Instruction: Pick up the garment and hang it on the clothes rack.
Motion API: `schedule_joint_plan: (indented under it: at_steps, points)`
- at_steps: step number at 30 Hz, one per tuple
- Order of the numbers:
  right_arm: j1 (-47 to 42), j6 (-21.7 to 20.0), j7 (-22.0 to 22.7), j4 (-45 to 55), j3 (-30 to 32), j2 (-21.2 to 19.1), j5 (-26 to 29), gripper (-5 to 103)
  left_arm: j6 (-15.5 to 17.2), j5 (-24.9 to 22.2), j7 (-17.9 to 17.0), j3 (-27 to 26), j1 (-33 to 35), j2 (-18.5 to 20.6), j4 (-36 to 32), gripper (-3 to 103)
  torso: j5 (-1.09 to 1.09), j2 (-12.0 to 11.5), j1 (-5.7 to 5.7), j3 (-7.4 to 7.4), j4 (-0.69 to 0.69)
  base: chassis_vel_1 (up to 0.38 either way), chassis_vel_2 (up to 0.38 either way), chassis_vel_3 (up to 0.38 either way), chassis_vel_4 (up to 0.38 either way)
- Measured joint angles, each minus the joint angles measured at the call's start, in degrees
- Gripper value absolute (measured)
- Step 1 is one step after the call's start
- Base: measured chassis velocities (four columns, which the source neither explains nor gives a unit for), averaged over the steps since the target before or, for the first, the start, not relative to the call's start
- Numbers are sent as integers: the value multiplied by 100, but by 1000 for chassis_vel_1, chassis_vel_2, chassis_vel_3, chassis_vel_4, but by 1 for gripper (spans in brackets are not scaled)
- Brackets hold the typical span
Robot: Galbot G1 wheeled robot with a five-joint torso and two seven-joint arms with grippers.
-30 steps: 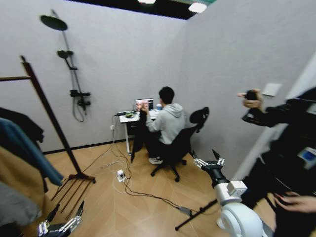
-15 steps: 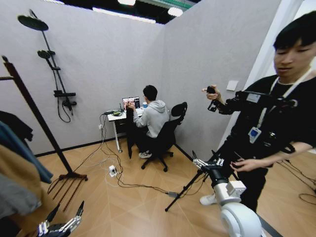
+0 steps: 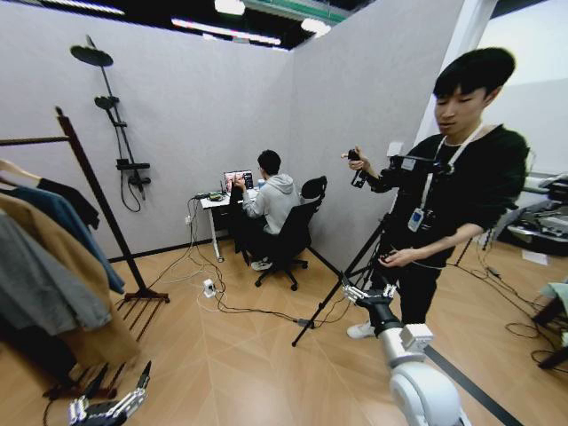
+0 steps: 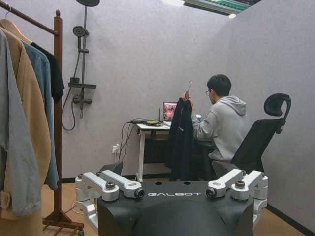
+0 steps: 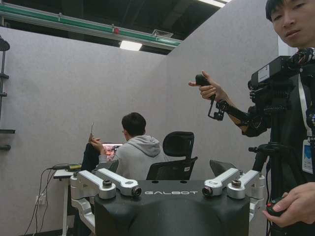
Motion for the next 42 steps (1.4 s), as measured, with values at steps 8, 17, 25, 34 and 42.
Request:
schedule_joint_plan:
  at_steps: [8, 17, 25, 34, 42]
  points:
    - [95, 4, -18, -85, -71, -4, -30, 100, 0, 0, 5, 1, -2, 0, -1, 100, 3, -7, 12, 5, 0, 9, 36, 24, 29]
    - [180, 12, -41, -150, -100, -2, -42, 100, 0, 0, 3, 1, -1, 0, 0, 100, 3, -5, 5, 2, 0, 79, 110, 110, 70]
    - [212, 23, -44, -182, -62, -20, -9, 100, 0, 0, 1, 1, -1, 0, 0, 100, 3, -4, 5, 2, 1, 145, 115, 107, 123]
    - [118, 5, -89, -266, -68, -56, -13, 100, 0, 0, 2, 1, -1, 0, 0, 100, 3, -4, 5, 2, -1, 43, 54, 66, 52]
    - [-394, -29, -241, -552, 283, -83, -78, 100, 0, 0, 2, 1, 0, 0, 0, 100, 3, -4, 6, 3, 0, 0, 0, 0, 0]
